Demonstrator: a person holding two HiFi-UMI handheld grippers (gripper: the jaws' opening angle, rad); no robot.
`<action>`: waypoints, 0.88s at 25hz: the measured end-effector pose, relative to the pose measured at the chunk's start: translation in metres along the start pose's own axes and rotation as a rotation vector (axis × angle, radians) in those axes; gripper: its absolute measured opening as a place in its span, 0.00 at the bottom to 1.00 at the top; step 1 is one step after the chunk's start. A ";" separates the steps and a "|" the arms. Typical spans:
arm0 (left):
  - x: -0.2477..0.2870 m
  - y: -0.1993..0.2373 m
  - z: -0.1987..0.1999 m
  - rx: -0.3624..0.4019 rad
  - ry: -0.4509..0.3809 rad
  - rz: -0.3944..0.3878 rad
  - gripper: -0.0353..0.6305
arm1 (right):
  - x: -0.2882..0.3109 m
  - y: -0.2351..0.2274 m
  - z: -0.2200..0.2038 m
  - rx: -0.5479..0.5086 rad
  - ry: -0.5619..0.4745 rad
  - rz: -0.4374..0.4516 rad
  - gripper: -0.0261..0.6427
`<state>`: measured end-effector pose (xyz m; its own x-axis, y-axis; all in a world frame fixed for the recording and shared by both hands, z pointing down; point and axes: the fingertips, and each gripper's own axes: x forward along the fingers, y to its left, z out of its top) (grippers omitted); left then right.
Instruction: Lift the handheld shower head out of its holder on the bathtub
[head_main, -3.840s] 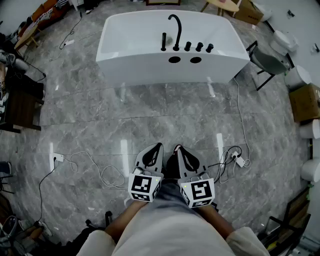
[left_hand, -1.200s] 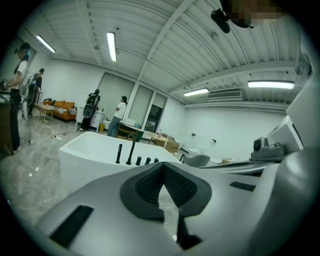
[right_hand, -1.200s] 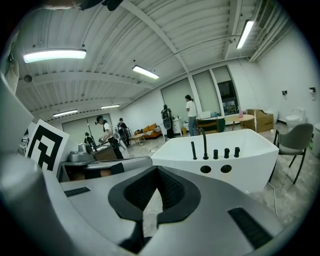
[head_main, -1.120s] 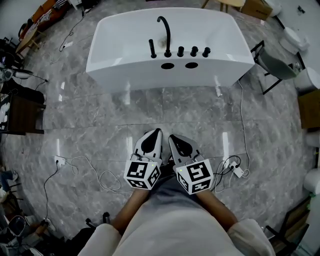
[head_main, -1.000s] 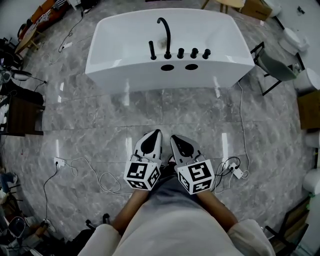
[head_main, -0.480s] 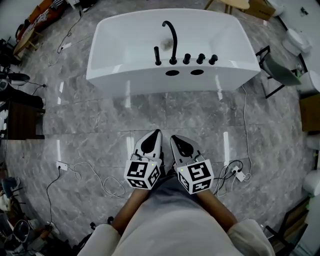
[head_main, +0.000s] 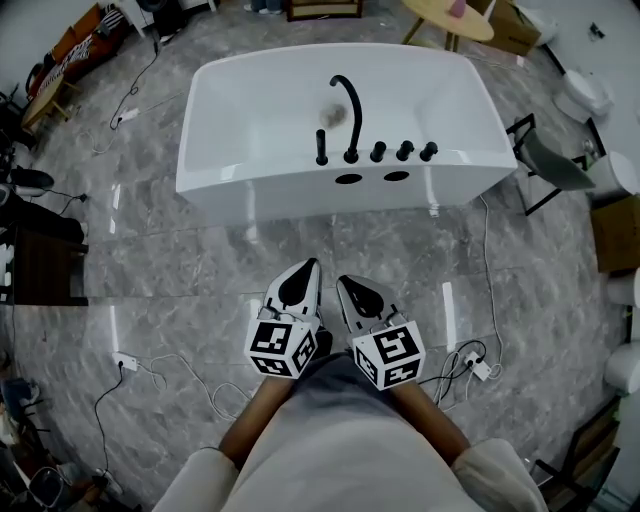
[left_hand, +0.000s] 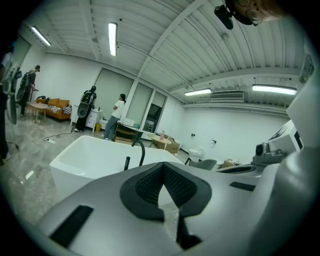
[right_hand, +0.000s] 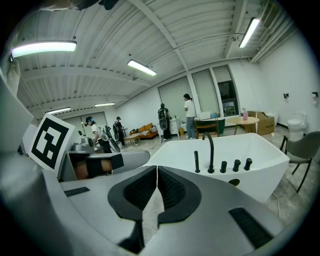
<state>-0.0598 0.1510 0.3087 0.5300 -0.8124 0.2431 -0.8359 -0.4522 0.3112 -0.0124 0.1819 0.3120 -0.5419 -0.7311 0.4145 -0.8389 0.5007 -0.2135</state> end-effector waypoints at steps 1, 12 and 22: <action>0.002 0.006 0.007 0.006 -0.010 0.000 0.06 | 0.005 -0.002 0.007 -0.002 -0.012 -0.017 0.07; 0.012 0.055 0.047 0.033 -0.062 -0.048 0.06 | 0.052 0.005 0.052 -0.041 -0.088 -0.105 0.07; 0.029 0.080 0.024 -0.042 0.011 -0.048 0.06 | 0.077 -0.010 0.034 0.006 -0.010 -0.131 0.07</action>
<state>-0.1149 0.0818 0.3185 0.5709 -0.7861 0.2369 -0.8029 -0.4743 0.3612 -0.0477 0.1044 0.3158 -0.4279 -0.7949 0.4303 -0.9029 0.3978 -0.1629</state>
